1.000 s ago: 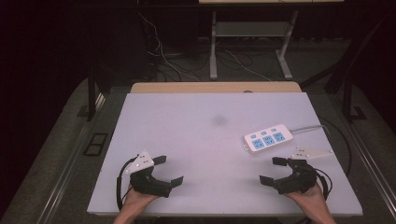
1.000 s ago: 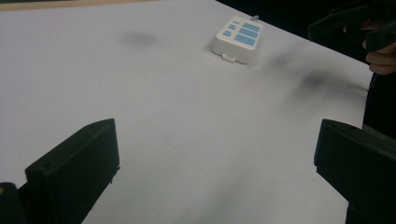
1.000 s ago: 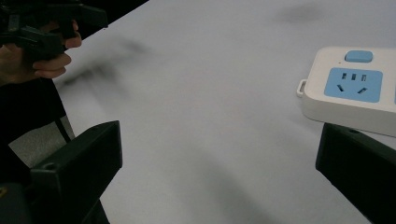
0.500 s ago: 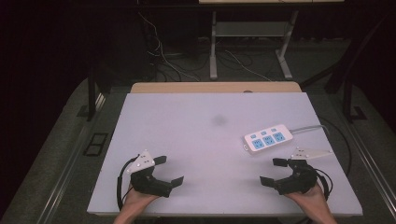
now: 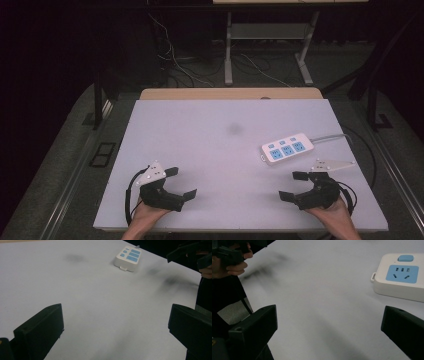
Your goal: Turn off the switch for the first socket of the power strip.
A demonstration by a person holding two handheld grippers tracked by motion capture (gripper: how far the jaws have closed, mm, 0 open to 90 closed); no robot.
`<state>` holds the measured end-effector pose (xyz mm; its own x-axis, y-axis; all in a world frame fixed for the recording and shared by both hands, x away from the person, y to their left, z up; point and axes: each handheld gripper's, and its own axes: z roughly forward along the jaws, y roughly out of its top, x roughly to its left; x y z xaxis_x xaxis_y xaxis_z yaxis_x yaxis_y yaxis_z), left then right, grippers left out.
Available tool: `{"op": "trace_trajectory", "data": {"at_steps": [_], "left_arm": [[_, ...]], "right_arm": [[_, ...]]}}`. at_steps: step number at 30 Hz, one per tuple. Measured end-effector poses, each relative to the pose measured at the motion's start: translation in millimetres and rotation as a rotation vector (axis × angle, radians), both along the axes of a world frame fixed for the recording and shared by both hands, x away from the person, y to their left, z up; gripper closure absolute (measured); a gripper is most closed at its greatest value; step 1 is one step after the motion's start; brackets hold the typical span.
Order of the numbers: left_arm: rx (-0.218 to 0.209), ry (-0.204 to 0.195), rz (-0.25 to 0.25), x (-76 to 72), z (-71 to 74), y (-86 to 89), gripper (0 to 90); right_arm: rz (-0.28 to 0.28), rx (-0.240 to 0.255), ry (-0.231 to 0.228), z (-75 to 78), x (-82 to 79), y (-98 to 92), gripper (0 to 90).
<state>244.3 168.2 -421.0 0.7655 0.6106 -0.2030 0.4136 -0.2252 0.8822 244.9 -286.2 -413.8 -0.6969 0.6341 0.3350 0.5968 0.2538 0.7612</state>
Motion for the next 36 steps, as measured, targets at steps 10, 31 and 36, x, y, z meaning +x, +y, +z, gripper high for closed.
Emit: {"op": "trace_trajectory", "data": {"at_steps": [10,31,36], "left_arm": [[-0.001,0.008,0.002,0.2,-1.1,-0.4,0.0],[-0.002,0.013,0.003,0.0,-1.7,-0.5,0.0],[-0.005,0.018,0.003,0.4,-2.1,-0.8,0.0]], "right_arm": [[0.009,-0.02,0.013,5.0,2.0,-1.2,0.4],[0.041,-0.072,0.013,30.2,18.1,-3.6,0.4],[0.046,-0.096,0.023,32.4,23.2,-5.2,0.4]]}}
